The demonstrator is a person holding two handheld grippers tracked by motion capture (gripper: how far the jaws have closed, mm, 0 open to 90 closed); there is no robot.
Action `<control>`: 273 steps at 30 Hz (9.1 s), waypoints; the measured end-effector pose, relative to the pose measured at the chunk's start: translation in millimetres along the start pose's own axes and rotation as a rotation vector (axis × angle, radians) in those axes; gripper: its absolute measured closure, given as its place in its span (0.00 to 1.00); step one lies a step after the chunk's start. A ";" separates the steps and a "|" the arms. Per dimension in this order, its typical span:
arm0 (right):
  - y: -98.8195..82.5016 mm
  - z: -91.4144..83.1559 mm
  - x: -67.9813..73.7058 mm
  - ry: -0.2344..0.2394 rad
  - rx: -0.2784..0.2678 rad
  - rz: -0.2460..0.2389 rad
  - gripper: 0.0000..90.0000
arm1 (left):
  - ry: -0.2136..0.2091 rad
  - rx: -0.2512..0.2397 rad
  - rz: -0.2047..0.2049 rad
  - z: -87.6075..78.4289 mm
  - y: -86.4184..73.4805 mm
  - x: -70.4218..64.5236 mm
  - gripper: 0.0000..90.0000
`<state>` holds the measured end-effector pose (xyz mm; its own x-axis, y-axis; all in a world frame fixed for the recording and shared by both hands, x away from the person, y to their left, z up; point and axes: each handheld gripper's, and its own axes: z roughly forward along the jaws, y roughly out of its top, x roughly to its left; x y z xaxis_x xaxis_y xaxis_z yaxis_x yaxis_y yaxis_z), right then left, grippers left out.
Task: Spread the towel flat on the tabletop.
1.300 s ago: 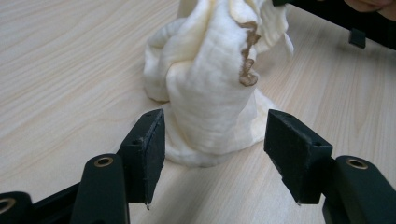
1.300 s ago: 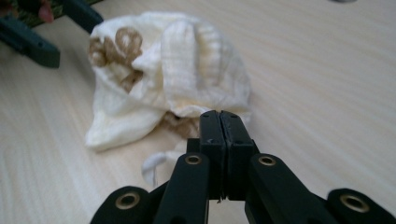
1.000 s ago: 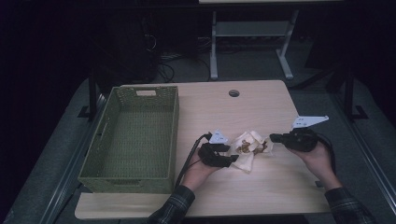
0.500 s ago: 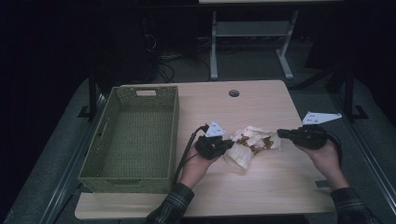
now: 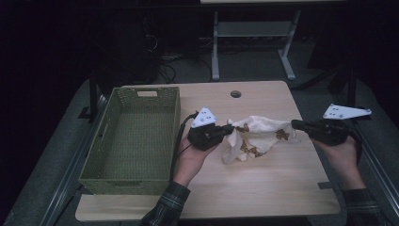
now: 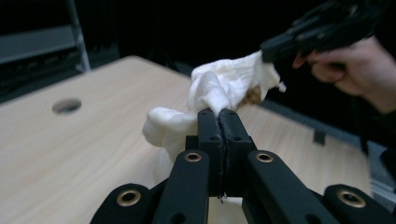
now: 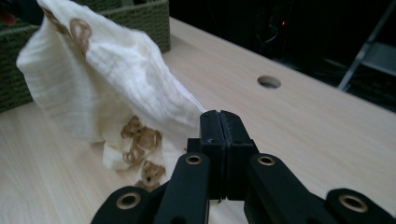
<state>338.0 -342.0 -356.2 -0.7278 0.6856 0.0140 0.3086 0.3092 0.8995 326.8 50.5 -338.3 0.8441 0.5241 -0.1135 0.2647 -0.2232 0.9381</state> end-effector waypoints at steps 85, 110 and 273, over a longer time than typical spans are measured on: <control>-51.8 112.0 38.1 0.191 0.275 -0.010 0.98 | 0.096 0.385 -0.031 31.9 -91.3 -8.8 0.96; -53.3 83.3 -26.6 0.064 0.234 0.084 0.98 | 0.242 0.350 -0.091 38.1 -83.9 10.3 0.97; -68.4 63.9 -6.2 0.045 0.248 0.044 0.78 | 0.397 0.512 -0.078 72.9 -91.4 48.9 0.83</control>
<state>360.5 -325.3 -445.7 -0.7351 0.6738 0.0752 0.4772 0.4354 0.7634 377.9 36.6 -453.5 0.6026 0.7967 0.0465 0.5899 -0.4839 0.6464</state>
